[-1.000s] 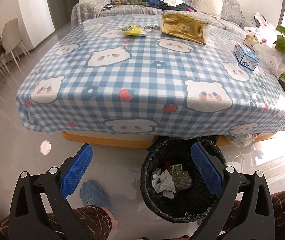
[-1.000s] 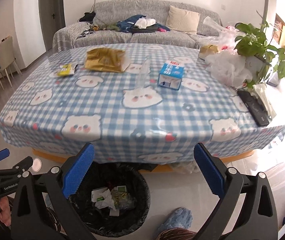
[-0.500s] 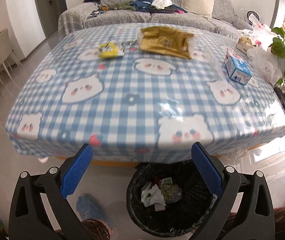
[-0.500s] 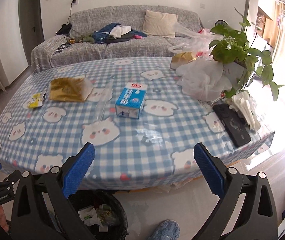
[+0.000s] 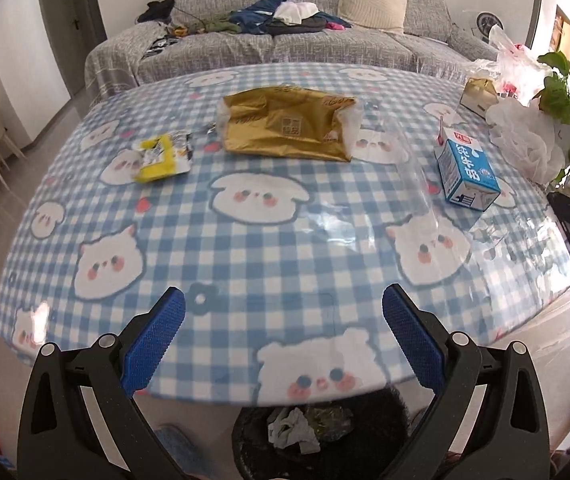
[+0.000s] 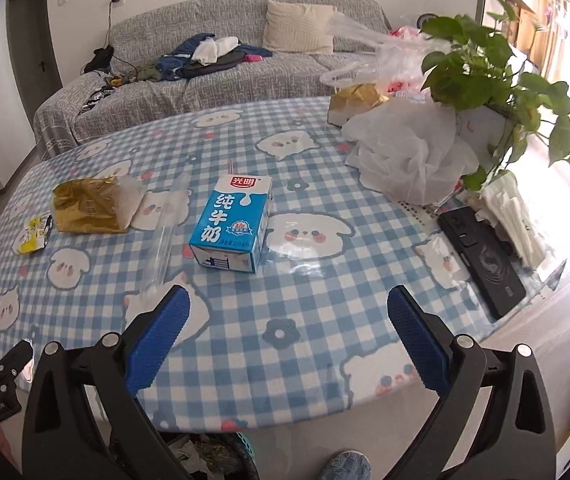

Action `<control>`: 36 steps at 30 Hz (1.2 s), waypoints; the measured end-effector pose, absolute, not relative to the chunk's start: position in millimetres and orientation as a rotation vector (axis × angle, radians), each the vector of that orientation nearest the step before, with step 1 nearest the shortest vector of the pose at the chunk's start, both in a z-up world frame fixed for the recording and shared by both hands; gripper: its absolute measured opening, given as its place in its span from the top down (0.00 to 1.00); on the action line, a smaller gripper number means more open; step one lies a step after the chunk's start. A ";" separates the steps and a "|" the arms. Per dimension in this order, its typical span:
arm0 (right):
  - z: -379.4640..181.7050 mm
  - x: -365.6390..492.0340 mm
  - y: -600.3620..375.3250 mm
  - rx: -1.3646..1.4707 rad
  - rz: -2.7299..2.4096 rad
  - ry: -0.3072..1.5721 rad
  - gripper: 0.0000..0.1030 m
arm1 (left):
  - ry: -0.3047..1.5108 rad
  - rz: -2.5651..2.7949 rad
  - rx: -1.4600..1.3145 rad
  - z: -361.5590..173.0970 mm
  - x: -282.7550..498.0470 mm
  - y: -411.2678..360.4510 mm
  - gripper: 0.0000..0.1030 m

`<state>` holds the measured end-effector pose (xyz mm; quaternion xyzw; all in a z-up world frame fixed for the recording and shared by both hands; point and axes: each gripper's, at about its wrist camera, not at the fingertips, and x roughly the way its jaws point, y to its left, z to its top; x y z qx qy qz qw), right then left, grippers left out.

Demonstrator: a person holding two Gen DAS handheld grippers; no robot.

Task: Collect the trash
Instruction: 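Raise both open tools back over the table, then grasp the gold snack bag with the left tool while the right tool grasps the milk carton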

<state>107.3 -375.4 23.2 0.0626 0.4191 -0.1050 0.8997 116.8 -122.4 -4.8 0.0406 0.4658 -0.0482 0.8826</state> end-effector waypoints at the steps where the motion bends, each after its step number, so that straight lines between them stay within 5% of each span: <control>1: 22.3 115.5 -374.6 0.131 -0.216 0.868 0.08 | 0.974 -0.107 0.085 -6.3 122.6 -127.9 0.06; 12: 5.4 173.5 -373.1 0.160 -0.202 0.899 0.08 | 0.985 -0.158 0.097 -18.4 167.7 -169.8 0.06; 36: -31.3 250.4 -370.2 0.141 -0.154 0.969 0.08 | 1.002 -0.118 -0.032 -28.6 329.0 -137.0 0.06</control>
